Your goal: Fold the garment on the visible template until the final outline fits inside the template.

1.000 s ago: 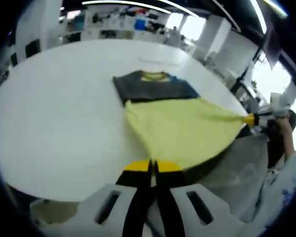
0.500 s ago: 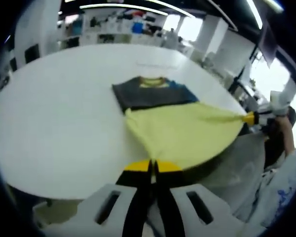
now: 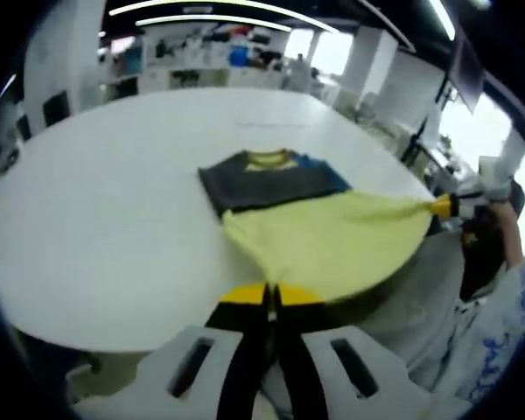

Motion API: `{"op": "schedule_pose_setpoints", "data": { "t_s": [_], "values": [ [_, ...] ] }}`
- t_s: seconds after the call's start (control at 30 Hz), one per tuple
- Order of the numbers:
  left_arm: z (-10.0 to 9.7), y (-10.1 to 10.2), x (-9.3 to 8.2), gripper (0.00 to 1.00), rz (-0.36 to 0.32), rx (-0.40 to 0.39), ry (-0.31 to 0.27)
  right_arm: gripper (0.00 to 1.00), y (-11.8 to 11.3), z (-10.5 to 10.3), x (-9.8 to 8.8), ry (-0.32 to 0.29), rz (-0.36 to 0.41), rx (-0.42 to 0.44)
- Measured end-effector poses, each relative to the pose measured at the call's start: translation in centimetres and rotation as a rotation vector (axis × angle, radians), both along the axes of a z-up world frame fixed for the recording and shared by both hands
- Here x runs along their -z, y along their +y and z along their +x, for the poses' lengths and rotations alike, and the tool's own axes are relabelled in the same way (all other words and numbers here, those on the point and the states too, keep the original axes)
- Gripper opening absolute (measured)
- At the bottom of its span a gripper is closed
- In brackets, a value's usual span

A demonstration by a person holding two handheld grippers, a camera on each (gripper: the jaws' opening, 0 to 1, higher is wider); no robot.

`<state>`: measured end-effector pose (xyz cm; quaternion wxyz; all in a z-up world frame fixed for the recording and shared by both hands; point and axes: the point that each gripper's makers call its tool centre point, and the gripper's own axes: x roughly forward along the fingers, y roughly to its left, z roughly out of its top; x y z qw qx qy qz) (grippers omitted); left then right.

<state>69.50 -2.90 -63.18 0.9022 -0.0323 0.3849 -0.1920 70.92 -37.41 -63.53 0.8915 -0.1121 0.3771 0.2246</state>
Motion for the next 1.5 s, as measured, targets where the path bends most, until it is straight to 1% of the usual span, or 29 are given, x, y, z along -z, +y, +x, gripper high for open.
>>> {"op": "schedule_pose_setpoints", "data": {
  "t_s": [0.1, 0.37, 0.5, 0.87, 1.17, 1.23, 1.5],
  "values": [
    [-0.2, 0.0, -0.3, 0.00, 0.006, 0.001, -0.003, 0.02, -0.1, -0.1, -0.2, -0.007, -0.001, 0.001],
    [-0.8, -0.2, -1.9, 0.00, 0.015, 0.002, -0.035, 0.02, -0.1, -0.6, -1.1, -0.018, -0.002, -0.002],
    [-0.8, -0.2, -2.4, 0.00, 0.021, 0.004, -0.047, 0.02, 0.0, -0.6, -1.7, -0.037, 0.004, 0.000],
    [-1.0, -0.4, -4.1, 0.00, 0.036, 0.025, -0.075, 0.02, -0.1, -0.7, -3.4, -0.077, -0.011, 0.002],
    [-1.2, -0.5, -6.0, 0.00, 0.035, 0.028, -0.119, 0.02, -0.1, -0.4, -5.3, -0.124, -0.009, 0.001],
    [-1.1, -0.4, -6.5, 0.00, 0.042, 0.021, -0.140, 0.02, 0.0, -0.4, -5.6, -0.130, -0.007, -0.003],
    [-1.5, -0.4, -7.5, 0.00, 0.051, 0.019, -0.165, 0.02, -0.2, -0.3, -6.2, -0.158, -0.009, -0.005]
  ]
}}
